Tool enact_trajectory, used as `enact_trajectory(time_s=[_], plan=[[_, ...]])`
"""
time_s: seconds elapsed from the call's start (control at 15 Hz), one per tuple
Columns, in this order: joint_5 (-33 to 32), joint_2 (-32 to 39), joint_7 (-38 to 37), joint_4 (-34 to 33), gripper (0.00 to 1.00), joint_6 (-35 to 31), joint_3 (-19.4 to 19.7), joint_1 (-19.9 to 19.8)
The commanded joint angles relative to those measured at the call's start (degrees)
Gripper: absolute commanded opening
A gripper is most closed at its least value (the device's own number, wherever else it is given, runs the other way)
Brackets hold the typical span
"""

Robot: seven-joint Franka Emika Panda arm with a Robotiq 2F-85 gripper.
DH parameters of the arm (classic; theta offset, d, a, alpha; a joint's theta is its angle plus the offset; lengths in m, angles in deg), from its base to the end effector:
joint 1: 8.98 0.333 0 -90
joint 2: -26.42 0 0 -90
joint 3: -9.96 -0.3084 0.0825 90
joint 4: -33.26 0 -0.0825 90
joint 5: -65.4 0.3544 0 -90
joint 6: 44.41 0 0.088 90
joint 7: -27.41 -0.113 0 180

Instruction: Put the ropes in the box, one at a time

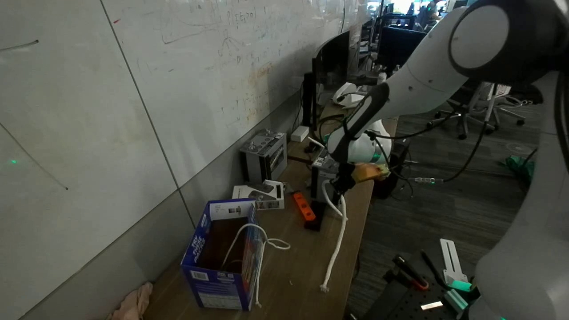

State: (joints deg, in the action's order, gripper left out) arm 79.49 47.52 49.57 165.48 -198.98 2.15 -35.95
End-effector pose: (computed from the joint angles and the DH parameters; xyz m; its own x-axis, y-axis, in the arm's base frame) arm 0.4807 -0.1731 0.2013 0.9815 -0.1817 0.0611 -0.1714 -0.9745 -0.1450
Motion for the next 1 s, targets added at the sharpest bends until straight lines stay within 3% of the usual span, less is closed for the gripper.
enact_trajectory(time_s=[0.0,0.2,0.47,0.93], plan=[[6.4,-14.36,-1.33,7.88,0.03,3.18,1.0,3.63],[8.15,-23.73,-5.5,10.82,0.03,6.35,4.08,9.17],[4.37,-34.65,-16.92,11.2,0.03,11.88,6.92,16.13],[-1.9,-42.65,-37.64,3.41,0.03,15.03,2.87,22.78]])
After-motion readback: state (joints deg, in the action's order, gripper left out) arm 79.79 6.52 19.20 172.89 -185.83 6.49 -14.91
